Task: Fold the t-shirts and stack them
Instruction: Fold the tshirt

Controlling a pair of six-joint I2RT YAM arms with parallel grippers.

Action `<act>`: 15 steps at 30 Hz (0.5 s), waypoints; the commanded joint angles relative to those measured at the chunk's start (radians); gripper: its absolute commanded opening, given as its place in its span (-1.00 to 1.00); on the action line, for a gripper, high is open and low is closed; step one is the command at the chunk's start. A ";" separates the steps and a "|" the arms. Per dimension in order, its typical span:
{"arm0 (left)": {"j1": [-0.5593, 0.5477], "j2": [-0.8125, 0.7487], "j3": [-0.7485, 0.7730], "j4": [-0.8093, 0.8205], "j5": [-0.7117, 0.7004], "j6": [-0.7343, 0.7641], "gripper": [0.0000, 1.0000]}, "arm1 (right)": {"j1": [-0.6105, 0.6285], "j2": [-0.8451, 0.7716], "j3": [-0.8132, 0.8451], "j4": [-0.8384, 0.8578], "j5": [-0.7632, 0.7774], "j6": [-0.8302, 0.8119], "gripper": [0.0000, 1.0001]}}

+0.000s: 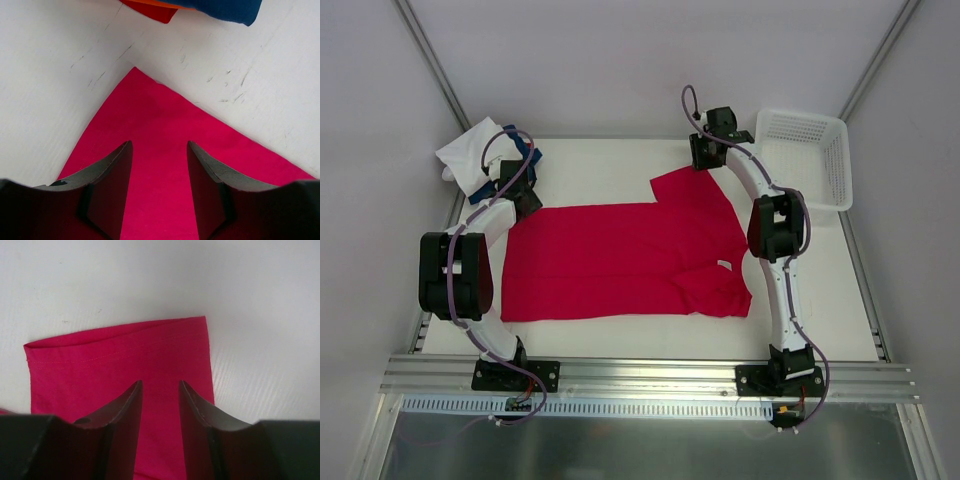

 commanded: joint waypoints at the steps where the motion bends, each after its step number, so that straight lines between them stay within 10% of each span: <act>1: 0.005 0.004 0.036 0.021 0.006 0.024 -0.05 | -0.008 0.000 0.010 0.048 0.048 -0.067 -0.23; 15: 0.005 -0.004 0.052 0.019 0.021 0.030 -0.04 | -0.064 0.049 0.035 0.003 -0.087 0.155 -0.19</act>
